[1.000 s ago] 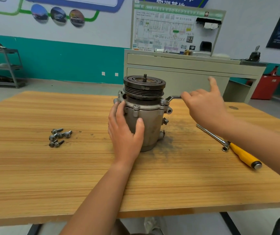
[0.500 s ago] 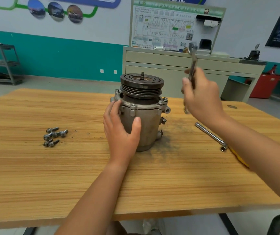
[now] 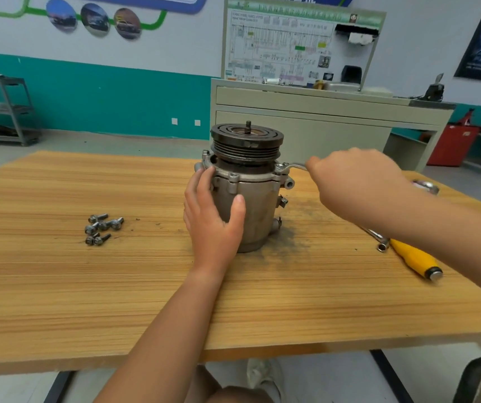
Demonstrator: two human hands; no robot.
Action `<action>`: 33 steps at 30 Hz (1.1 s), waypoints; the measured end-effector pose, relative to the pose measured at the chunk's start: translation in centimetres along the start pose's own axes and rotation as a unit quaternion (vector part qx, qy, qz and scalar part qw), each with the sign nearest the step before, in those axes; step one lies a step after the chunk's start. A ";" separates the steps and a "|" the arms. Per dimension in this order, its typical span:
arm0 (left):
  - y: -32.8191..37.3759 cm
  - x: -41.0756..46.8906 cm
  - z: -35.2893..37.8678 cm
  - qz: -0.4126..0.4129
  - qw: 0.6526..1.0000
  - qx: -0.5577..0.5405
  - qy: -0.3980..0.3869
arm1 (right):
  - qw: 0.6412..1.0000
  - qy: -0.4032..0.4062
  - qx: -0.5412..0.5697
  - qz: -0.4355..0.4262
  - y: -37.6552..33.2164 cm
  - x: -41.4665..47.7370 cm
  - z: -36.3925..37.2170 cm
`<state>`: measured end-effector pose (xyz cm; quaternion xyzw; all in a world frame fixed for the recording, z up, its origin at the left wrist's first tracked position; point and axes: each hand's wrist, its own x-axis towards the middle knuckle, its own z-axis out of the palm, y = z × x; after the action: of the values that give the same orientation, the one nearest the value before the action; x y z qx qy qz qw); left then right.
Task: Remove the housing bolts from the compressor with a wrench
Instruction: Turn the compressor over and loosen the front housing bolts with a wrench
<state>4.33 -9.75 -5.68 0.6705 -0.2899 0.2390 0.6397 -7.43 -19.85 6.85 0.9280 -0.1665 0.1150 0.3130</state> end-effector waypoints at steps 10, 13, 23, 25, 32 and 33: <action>-0.4 0.1 0.3 0.009 1.000 0.002 0.015 | 0.997 -0.010 -0.070 -0.026 0.2 0.3 1.2; -0.2 0.0 0.3 -0.003 1.000 0.002 0.014 | 0.998 -0.004 -0.065 -0.026 0.5 0.3 1.6; -0.5 -0.3 0.3 0.000 0.995 0.081 0.055 | 0.992 0.058 -0.071 -0.090 3.5 2.1 3.1; -0.7 -0.3 0.3 0.000 0.995 0.081 0.055 | 0.990 0.065 -0.074 -0.103 4.1 2.7 3.8; -0.7 -0.2 0.5 -0.004 0.996 0.079 0.042 | 0.988 0.108 -0.051 -0.100 4.2 5.2 6.5; -0.7 -0.2 0.5 -0.007 0.996 0.081 0.039 | 0.988 0.111 -0.045 -0.099 3.9 5.6 6.7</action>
<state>4.65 -10.26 -6.40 0.7119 -0.2400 0.2834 0.5961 -3.04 -28.25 5.56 0.9064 -0.0434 0.1777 0.3808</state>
